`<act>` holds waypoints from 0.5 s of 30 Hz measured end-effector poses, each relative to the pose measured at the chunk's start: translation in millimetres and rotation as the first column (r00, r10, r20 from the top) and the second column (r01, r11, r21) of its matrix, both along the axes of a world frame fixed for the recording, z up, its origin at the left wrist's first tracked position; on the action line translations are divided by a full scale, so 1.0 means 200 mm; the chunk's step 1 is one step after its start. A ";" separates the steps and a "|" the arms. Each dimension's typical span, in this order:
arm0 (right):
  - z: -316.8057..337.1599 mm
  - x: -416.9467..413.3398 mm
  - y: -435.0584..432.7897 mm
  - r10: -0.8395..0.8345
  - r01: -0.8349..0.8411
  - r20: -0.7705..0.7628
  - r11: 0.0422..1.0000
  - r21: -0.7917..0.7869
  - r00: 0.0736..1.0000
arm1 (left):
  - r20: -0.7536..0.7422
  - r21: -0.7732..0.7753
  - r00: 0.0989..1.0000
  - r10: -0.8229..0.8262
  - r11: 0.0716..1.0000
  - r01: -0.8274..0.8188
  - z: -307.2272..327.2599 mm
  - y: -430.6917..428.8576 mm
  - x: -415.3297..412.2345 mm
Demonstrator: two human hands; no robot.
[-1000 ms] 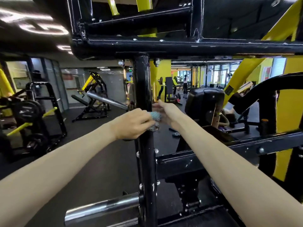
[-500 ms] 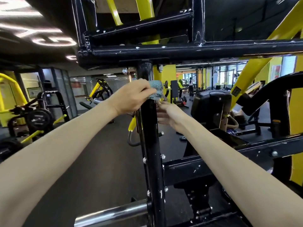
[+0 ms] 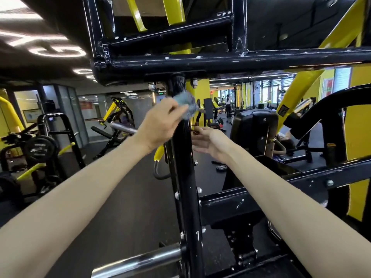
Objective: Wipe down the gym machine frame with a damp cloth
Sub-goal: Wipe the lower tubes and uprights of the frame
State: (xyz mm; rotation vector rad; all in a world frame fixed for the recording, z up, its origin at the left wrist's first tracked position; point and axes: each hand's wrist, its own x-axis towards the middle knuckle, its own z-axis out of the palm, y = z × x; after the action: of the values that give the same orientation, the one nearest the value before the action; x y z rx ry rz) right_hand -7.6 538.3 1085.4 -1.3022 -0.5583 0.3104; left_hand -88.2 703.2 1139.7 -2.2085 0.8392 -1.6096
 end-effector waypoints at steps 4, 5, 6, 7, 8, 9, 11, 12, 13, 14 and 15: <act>-0.13 0.00 -0.01 -0.038 0.036 -0.055 0.999 -0.039 0.998 | -0.238 0.240 0.971 0.001 0.969 0.058 -0.55 0.02 -0.03; -0.16 0.00 -0.02 -0.040 0.036 -0.064 0.997 -0.068 0.997 | -0.308 0.333 0.950 0.042 0.941 0.066 -0.66 0.03 -0.04; -0.19 -0.02 -0.03 -0.037 0.030 -0.069 0.995 -0.098 0.997 | -0.354 0.411 0.931 0.088 0.909 0.070 -0.71 0.05 -0.06; -0.21 -0.03 -0.04 -0.029 0.021 -0.069 0.992 -0.122 0.997 | -0.354 0.459 0.930 0.101 0.885 0.078 -0.71 0.06 -0.05; -0.23 -0.03 -0.04 -0.020 0.010 -0.071 0.991 -0.136 0.997 | -0.324 0.467 0.941 0.101 0.882 0.066 -0.66 0.05 -0.04; -0.25 -0.04 -0.04 -0.016 0.005 -0.077 0.990 -0.143 0.997 | -0.295 0.423 0.952 0.076 0.904 0.059 -0.60 0.04 -0.04; -0.28 -0.04 -0.04 -0.026 0.013 -0.095 0.990 -0.142 0.995 | -0.178 0.199 0.984 -0.014 0.979 0.049 -0.47 0.03 -0.02; -0.30 -0.04 -0.02 -0.034 0.018 -0.115 0.990 -0.138 0.993 | -0.133 0.074 0.990 -0.037 0.996 0.047 -0.44 0.01 -0.02; -0.31 -0.04 -0.01 -0.036 0.018 -0.135 0.991 -0.135 0.990 | -0.107 -0.009 0.993 -0.054 0.999 0.054 -0.45 -0.01 -0.02; -0.33 -0.05 0.00 -0.031 0.012 -0.154 0.992 -0.123 0.988 | -0.099 -0.030 0.993 -0.065 0.998 0.063 -0.52 0.00 -0.01; -0.35 -0.06 0.00 -0.024 0.006 -0.166 0.994 -0.108 0.986 | -0.131 0.001 0.989 -0.074 0.997 0.075 -0.60 -0.01 -0.02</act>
State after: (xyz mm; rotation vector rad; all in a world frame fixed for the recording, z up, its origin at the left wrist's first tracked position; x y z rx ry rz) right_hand -20.0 538.7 1014.9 -1.3689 -0.3933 0.4378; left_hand -92.9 700.4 1019.3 -2.3250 0.9714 -1.5055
